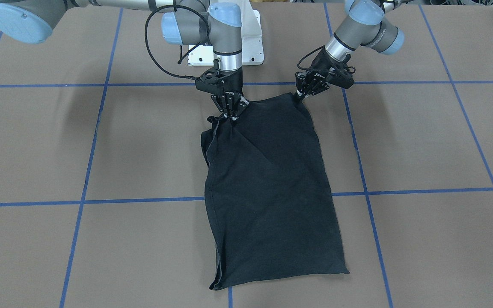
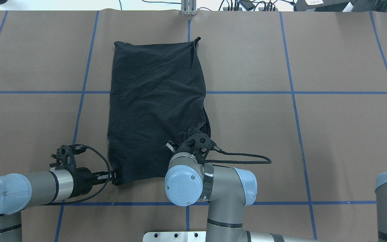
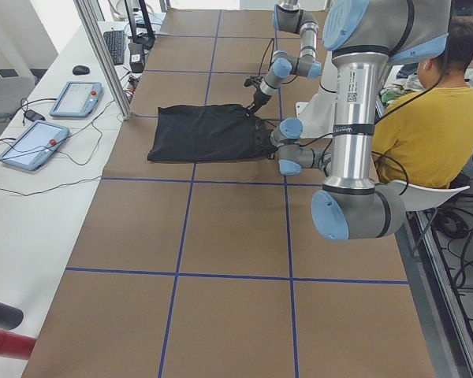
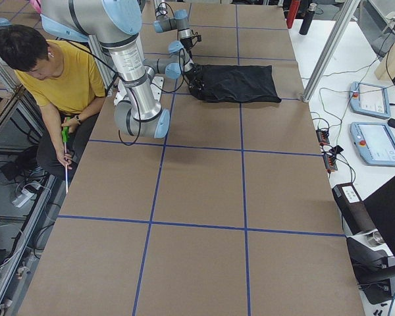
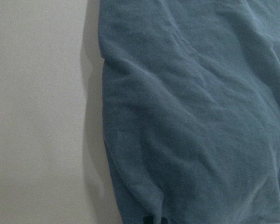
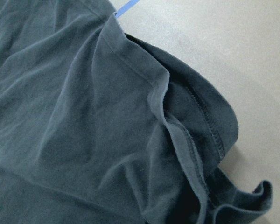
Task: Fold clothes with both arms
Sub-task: 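Pinch both near corners and pull the shirt toward the robot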
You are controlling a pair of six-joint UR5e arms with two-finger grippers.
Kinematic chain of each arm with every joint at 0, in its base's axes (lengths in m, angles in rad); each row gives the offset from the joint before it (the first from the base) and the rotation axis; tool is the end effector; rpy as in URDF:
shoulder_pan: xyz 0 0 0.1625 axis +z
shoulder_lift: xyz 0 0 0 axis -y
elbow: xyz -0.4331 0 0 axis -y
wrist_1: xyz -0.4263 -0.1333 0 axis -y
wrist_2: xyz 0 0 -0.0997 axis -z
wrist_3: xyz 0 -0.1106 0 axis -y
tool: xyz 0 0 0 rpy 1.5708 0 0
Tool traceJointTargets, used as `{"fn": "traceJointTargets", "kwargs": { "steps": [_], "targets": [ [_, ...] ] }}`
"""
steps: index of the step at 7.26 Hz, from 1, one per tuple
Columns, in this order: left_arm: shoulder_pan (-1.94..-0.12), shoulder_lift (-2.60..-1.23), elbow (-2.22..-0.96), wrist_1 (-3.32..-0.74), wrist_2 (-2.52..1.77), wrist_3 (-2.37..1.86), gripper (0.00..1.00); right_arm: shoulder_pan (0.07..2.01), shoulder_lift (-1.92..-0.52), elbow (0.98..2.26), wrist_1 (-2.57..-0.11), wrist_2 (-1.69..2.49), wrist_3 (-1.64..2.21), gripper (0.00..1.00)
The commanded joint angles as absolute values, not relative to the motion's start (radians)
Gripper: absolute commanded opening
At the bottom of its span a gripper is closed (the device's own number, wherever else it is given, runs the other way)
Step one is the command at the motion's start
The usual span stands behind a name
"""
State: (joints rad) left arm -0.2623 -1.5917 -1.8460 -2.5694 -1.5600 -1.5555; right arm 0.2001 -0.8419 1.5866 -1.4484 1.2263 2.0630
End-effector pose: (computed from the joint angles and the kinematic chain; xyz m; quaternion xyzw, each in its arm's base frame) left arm 0.4967 -0.2726 0.4053 0.0877 0.5967 -0.1015 0.7912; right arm -0.6970 -0.3155 0.1880 0.0937 -0.4321 0.3711 0.8166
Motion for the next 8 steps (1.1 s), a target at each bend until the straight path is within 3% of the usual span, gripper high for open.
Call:
{"fn": "traceJointTargets", "kwargs": {
  "steps": [1, 3, 5, 7, 8],
  "targets": [
    [-0.264, -1.583, -1.905, -2.568, -1.574, -1.554, 0.0, 0.21, -0.856, 1.656, -1.462, 1.235, 2.062, 0.0],
    [-0.267, -1.563, -2.081, -2.441, -1.653, -1.555, 0.0, 0.183, -0.978, 1.83, -1.463, 1.244, 2.06, 0.0],
    [-0.246, -1.53, -2.23, -2.356, -1.69, -1.56, 0.0, 0.012, -1.127, 2.119, -1.596, 1.188, 2.066, 0.0],
    [-0.168, -1.514, -2.316, -2.353, -1.689, -1.615, 0.0, -0.131, -1.126, 2.303, -1.803, 1.112, 2.08, 0.0],
    [-0.167, -1.522, -2.319, -2.353, -1.692, -1.617, 0.0, -0.138, -1.126, 2.331, -1.822, 1.111, 2.08, 0.0]
  ]
}}
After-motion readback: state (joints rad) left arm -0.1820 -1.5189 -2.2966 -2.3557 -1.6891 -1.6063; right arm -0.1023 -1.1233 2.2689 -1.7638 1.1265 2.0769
